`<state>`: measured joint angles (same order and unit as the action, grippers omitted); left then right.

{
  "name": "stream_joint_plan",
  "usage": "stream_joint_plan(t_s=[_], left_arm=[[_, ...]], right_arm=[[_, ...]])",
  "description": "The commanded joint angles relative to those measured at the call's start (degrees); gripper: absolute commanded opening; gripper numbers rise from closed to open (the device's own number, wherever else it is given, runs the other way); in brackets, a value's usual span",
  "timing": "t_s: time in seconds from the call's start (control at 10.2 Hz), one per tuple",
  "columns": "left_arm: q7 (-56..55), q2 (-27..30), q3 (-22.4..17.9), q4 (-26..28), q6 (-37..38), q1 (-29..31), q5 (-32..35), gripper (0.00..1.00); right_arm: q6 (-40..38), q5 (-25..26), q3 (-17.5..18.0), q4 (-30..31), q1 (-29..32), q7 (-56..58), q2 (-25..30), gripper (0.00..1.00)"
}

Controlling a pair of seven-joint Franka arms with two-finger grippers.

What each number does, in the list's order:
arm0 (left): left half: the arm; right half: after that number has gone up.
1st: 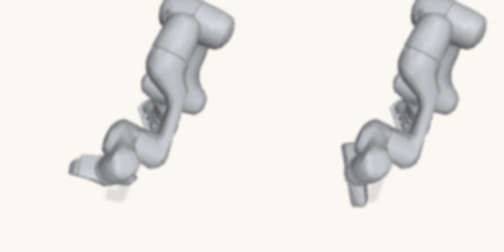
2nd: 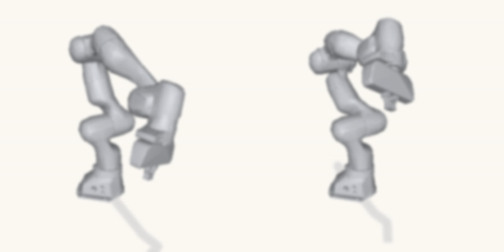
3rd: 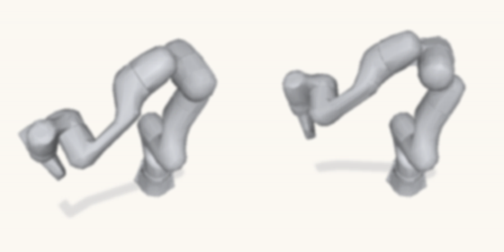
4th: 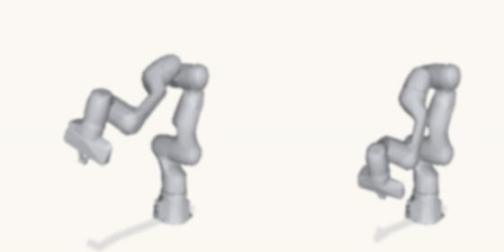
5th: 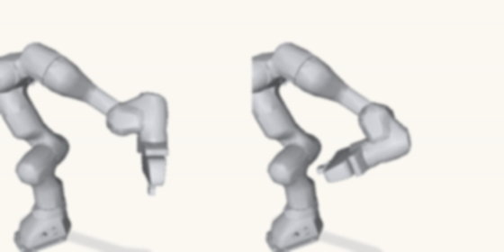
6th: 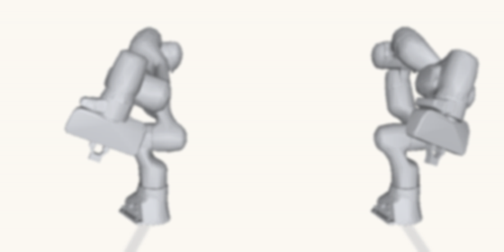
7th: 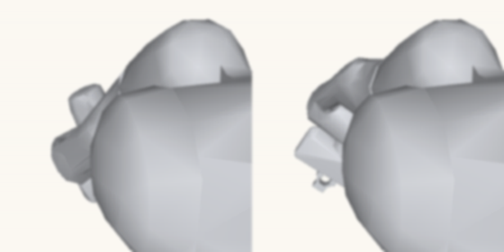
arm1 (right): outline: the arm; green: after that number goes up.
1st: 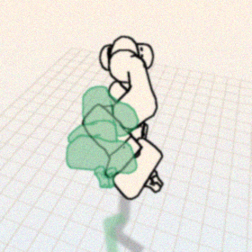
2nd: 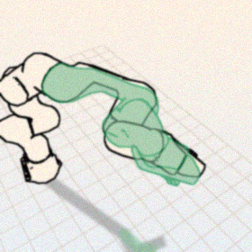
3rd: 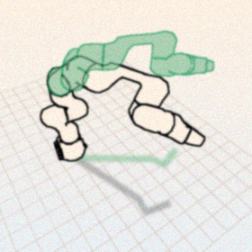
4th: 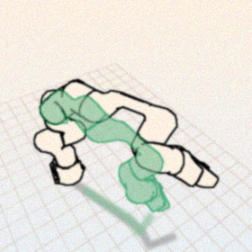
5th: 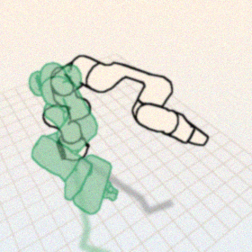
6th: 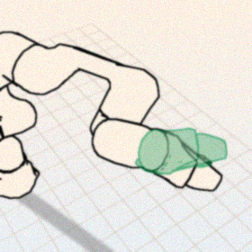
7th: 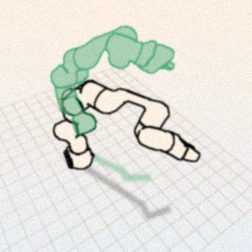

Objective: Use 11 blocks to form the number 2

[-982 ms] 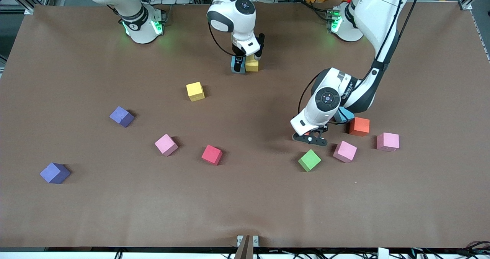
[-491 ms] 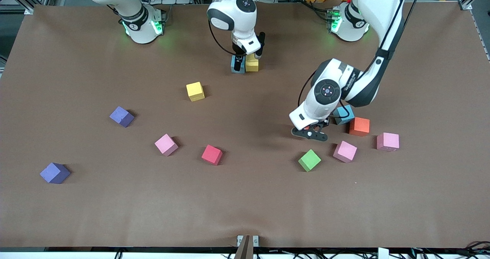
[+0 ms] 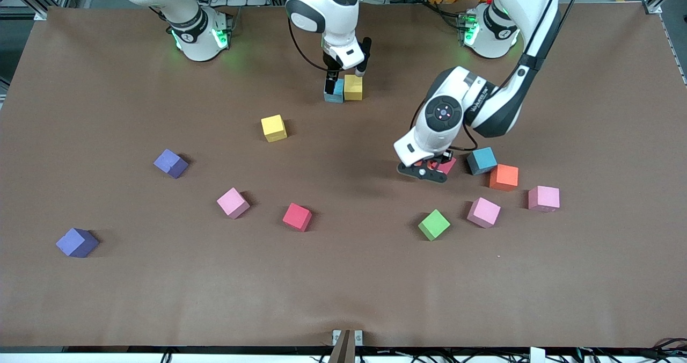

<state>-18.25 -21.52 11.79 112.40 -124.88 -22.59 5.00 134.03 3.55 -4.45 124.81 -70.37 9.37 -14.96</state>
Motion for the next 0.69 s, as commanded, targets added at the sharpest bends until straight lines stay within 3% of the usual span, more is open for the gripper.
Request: stream_joint_plan(t_s=[0.0,0.29,0.59], left_arm=[[3.12,7.17,1.48,6.93,0.26,0.53,-0.25,0.00],[9.17,12.36,1.57,13.70,-0.01,0.53,-0.17,0.00],[10.60,14.74,6.65,16.70,-0.10,0.71,0.10,0.00]], right_arm=[[-3.84,0.23,0.41,3.42,2.60,0.21,6.68,1.00],[-9.04,0.32,0.41,6.75,7.77,0.30,14.85,1.00],[-16.15,0.32,0.06,7.47,15.33,0.30,21.71,1.00]])
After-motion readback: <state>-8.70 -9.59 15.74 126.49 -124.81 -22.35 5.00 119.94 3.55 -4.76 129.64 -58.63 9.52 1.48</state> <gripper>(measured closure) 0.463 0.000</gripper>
